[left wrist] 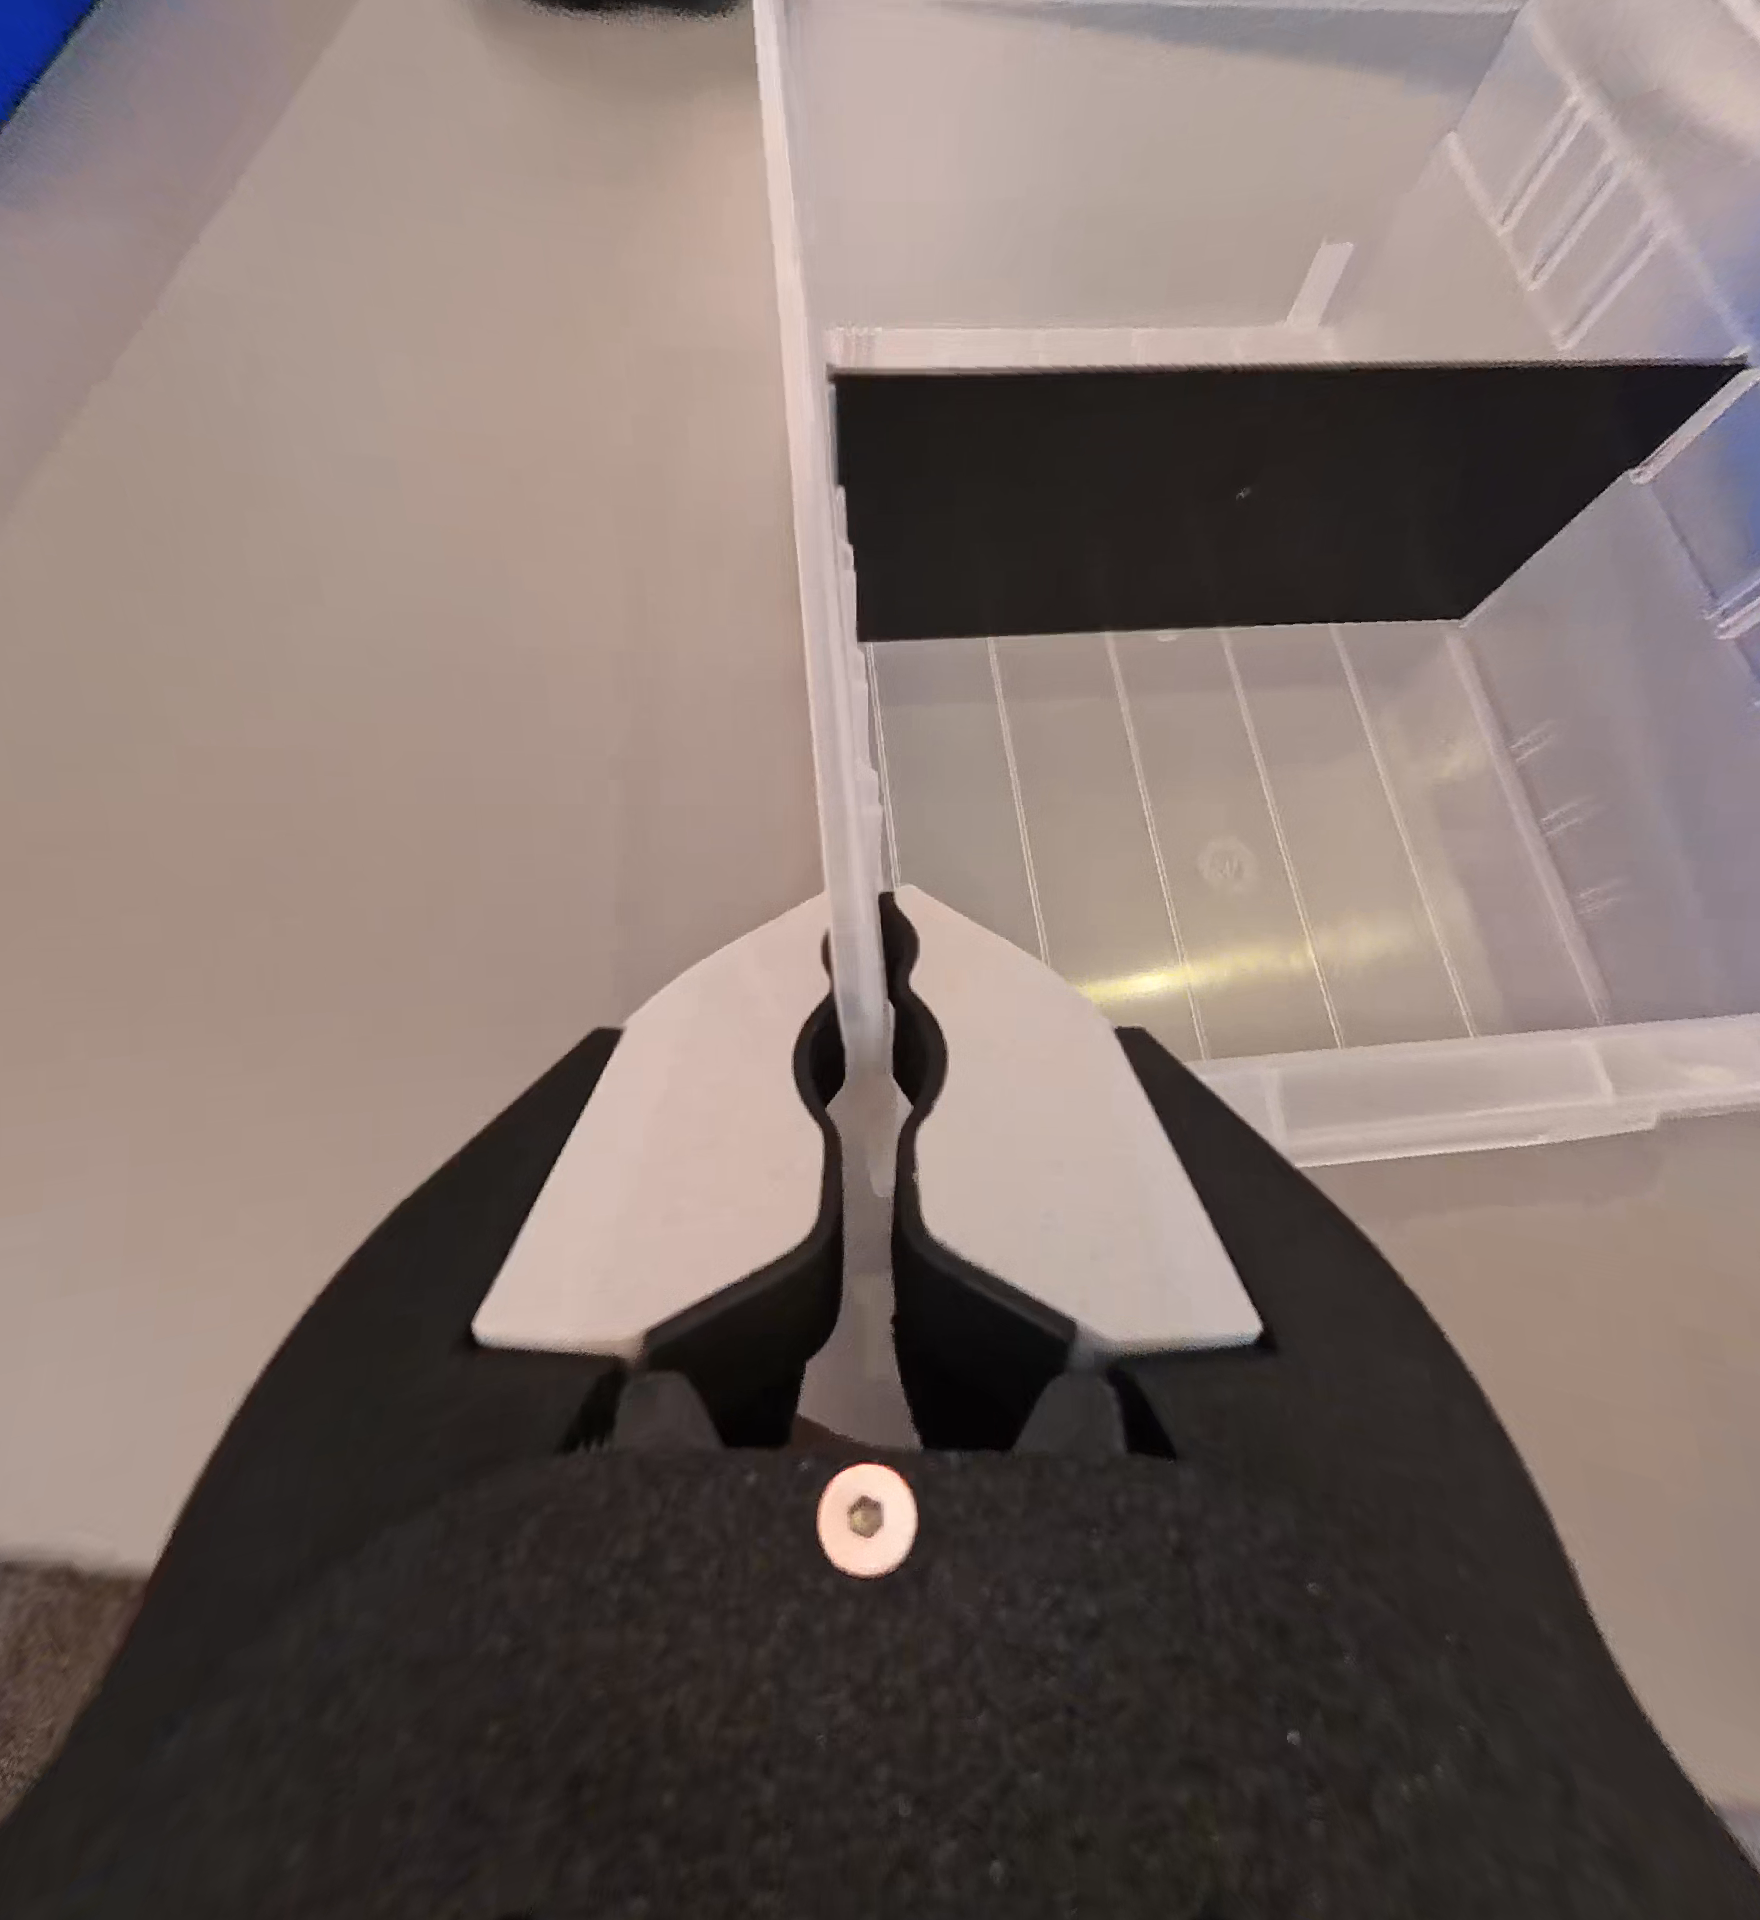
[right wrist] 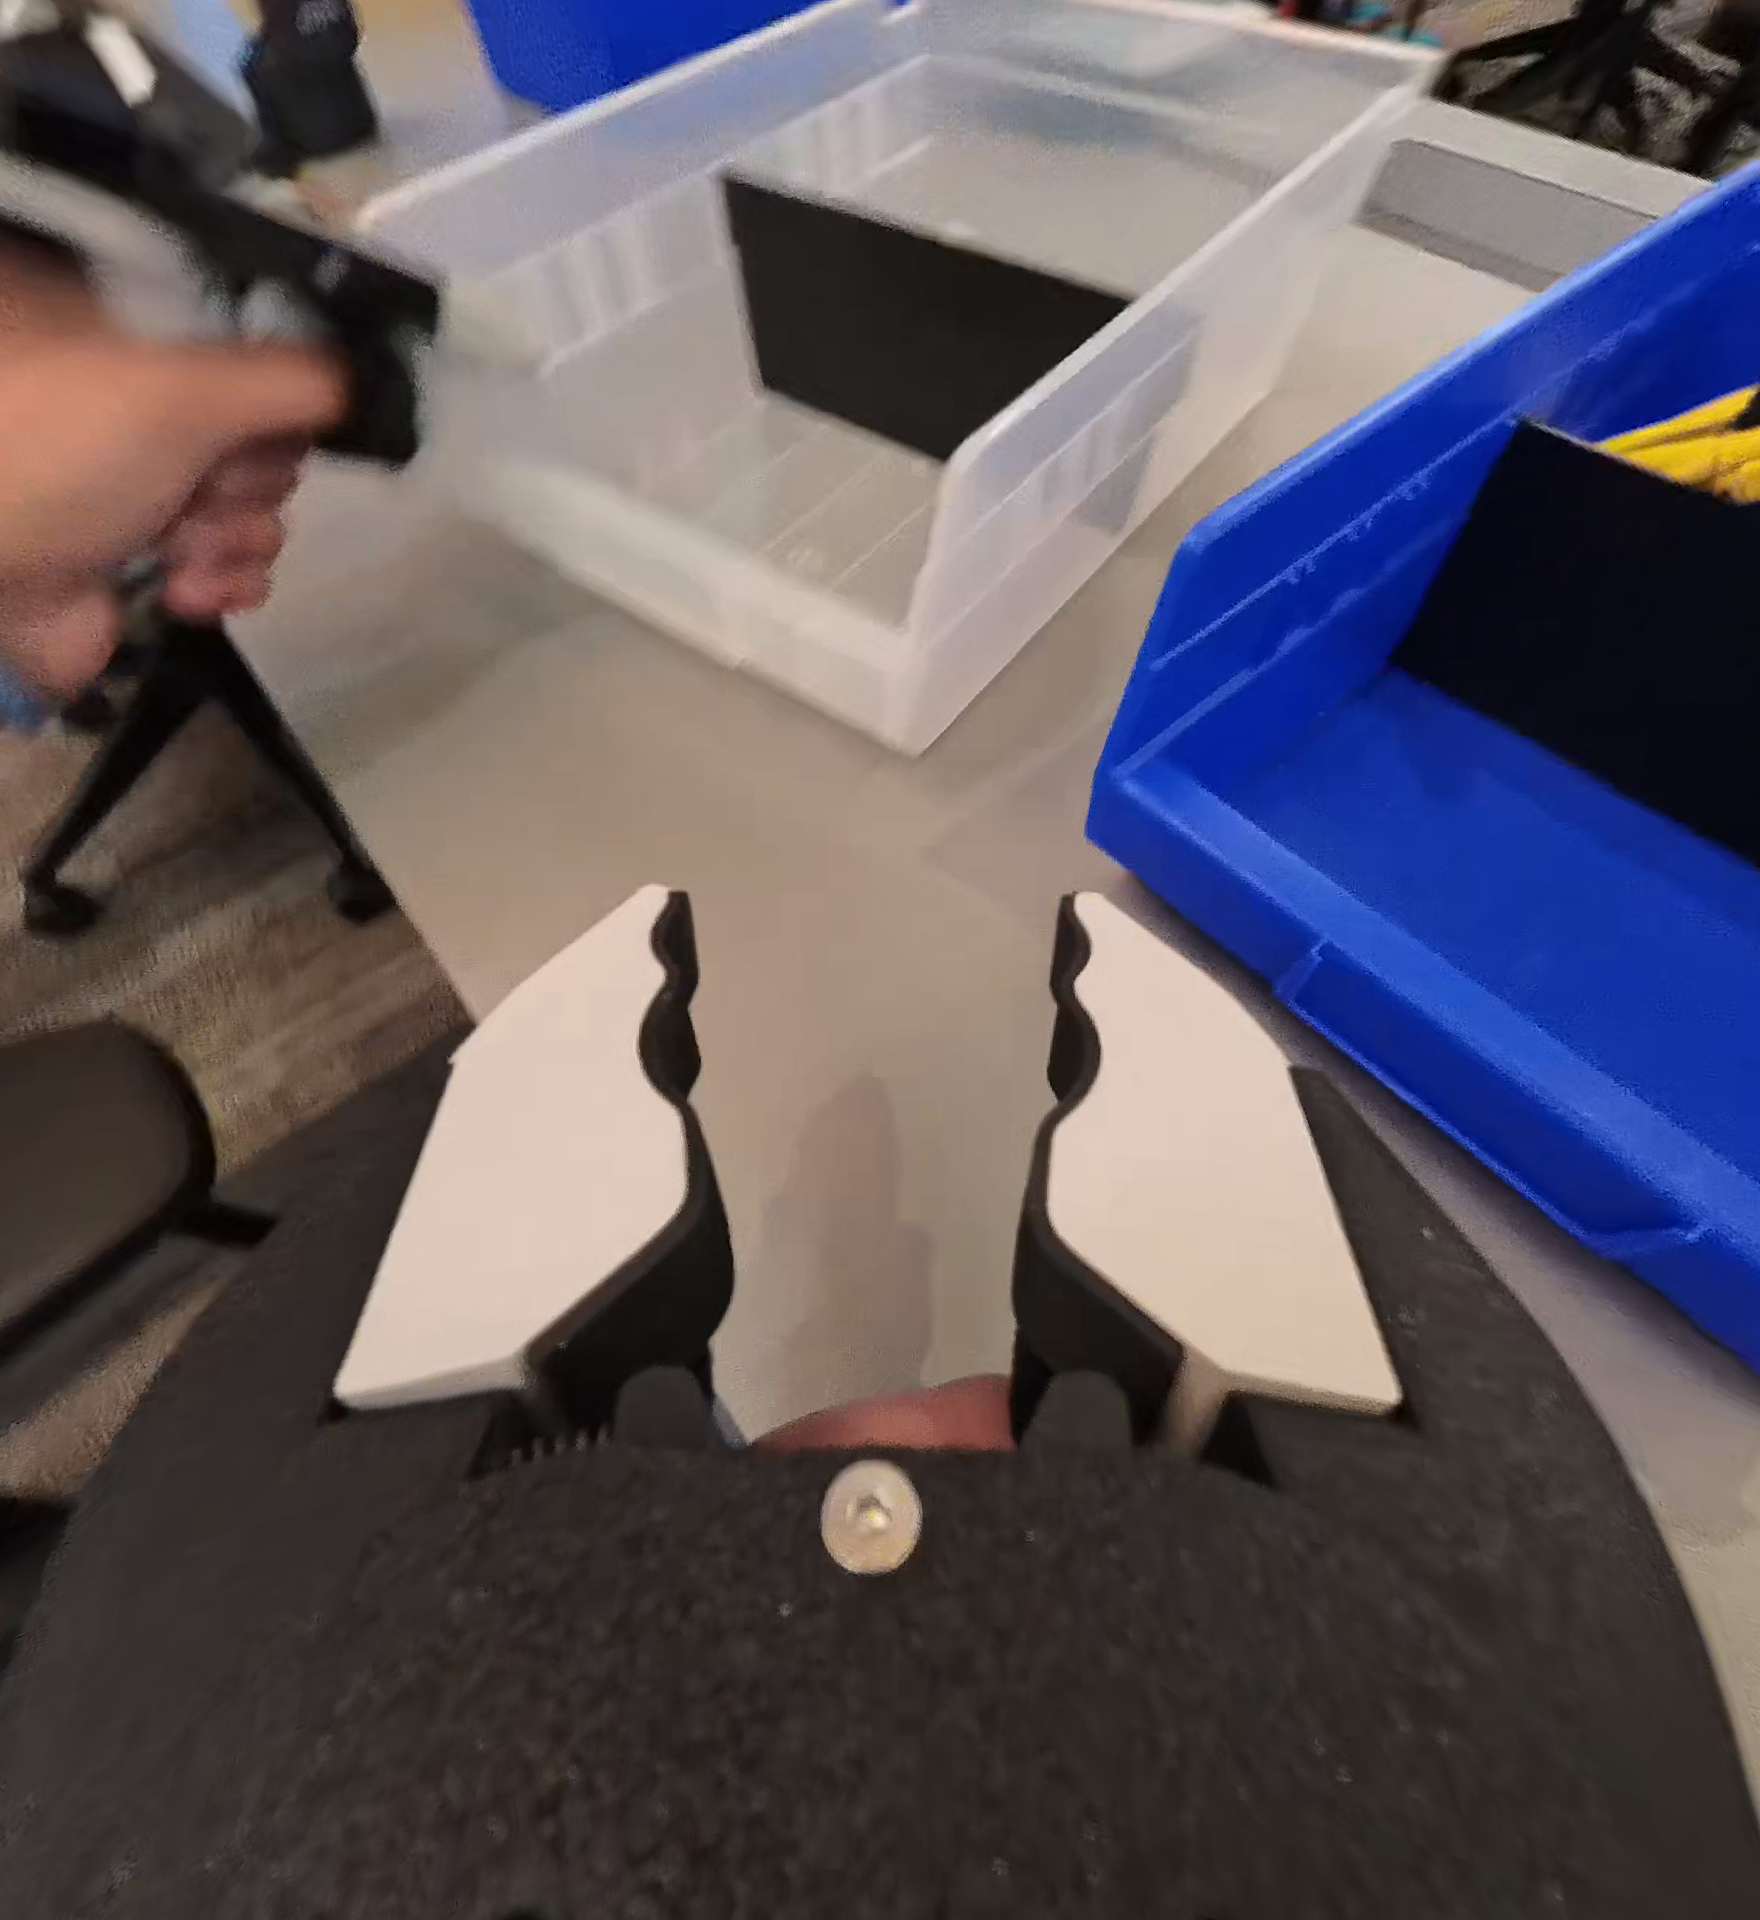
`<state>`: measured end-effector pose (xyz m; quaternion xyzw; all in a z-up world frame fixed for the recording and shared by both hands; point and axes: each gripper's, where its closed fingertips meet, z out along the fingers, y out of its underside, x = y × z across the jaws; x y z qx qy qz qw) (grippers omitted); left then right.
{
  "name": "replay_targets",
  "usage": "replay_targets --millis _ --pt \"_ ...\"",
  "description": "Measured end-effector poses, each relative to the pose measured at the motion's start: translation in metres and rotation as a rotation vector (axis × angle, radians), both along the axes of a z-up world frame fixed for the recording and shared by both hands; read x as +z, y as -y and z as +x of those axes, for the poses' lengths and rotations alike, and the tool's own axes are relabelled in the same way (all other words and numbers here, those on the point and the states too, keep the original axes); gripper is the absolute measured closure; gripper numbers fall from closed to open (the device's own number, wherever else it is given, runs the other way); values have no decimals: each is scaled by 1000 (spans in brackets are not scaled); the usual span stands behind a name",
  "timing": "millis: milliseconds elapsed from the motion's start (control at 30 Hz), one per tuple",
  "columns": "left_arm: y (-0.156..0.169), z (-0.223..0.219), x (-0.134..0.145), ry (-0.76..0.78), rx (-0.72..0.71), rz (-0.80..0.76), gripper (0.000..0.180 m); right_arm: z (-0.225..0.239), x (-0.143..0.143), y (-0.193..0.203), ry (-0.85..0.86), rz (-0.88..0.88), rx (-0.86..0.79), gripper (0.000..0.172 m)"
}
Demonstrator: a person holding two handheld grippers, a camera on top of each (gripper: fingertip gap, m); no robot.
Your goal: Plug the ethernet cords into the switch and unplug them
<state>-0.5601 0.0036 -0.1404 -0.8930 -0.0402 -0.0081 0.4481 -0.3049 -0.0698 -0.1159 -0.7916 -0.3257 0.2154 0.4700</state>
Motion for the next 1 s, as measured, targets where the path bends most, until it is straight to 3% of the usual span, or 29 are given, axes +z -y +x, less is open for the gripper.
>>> replay_targets --millis 300,367,533,633,800,1000 --pt "91 5 1 44 54 24 178 -59 -11 -9 -64 -16 -103 113" --pt "103 10 1 26 52 32 177 -68 -13 -8 -16 25 -100 147" --pt "126 15 16 -70 68 79 177 -62 -4 -8 37 67 -157 160" --pt "128 25 44 -147 67 159 177 -53 26 -8 9 174 -199 163" --pt "113 64 122 -204 23 327 177 -13 101 -12 -55 335 -269 164" --pt "53 184 208 -204 -144 474 178 110 183 -28 -109 472 -501 165"
